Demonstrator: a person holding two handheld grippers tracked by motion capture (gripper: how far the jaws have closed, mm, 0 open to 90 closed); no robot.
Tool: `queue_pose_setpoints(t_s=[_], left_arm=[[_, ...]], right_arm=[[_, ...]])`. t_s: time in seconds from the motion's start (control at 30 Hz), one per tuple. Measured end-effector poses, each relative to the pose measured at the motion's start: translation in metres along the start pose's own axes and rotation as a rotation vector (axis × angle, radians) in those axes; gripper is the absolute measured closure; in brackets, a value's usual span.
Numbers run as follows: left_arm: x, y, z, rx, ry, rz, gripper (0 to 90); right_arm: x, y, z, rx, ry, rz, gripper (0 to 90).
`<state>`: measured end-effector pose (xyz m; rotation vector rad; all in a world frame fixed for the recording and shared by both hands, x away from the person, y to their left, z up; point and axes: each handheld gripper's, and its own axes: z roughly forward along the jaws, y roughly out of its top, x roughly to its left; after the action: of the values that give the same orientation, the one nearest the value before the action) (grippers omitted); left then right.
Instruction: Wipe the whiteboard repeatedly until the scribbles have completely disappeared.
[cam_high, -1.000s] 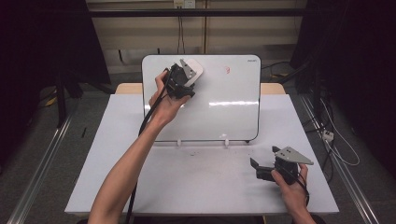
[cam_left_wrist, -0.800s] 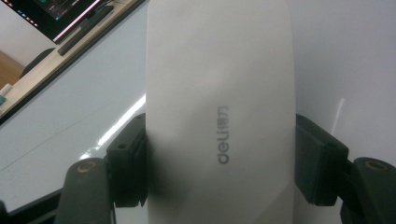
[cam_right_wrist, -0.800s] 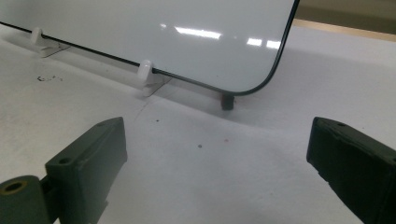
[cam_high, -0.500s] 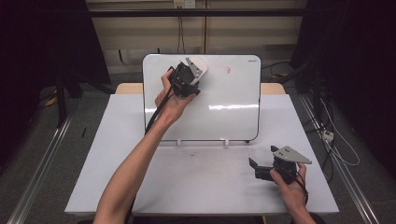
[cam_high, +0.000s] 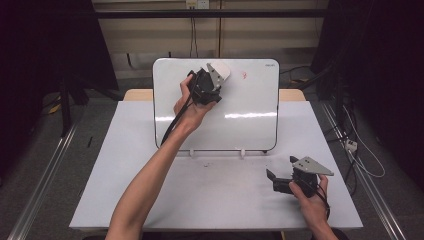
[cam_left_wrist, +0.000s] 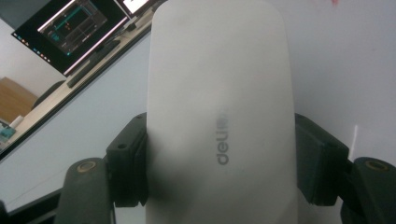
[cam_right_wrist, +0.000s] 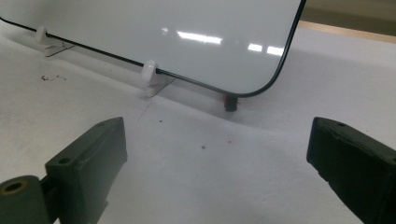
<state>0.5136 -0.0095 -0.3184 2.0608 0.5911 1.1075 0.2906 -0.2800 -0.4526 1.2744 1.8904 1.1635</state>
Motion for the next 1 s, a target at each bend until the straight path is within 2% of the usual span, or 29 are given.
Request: queue_pose_setpoints(t_s=[0.13,0.27,0.33,0.4,0.53,0.8,1.0], left_arm=[[-0.007,0.002,0.003,-0.022,-0.004,0.027,31.0],[-0.011,0.002,0.006,-0.04,0.004,0.022,31.0],[-0.013,0.003,0.007,-0.052,-0.012,0.028,31.0],[-0.019,0.006,0.007,-0.047,-0.024,0.054,31.0],[-0.032,0.013,0.011,-0.047,-0.05,0.078,31.0],[-0.061,0.029,0.017,-0.035,-0.109,0.155,31.0],[-0.093,0.027,0.017,-0.037,-0.15,0.205,31.0]], right_arm=[[-0.001,0.0,0.0,-0.001,-0.001,0.0,5.2],[-0.001,0.0,0.0,0.0,-0.001,0.004,5.2],[-0.001,0.0,0.0,0.0,-0.001,0.003,5.2],[-0.001,0.0,0.0,0.0,0.0,0.003,5.2],[0.0,0.0,0.0,0.0,0.0,0.003,5.2],[-0.001,-0.001,-0.002,-0.003,0.001,0.005,5.2],[-0.001,-0.001,-0.002,-0.004,0.002,0.004,5.2]])
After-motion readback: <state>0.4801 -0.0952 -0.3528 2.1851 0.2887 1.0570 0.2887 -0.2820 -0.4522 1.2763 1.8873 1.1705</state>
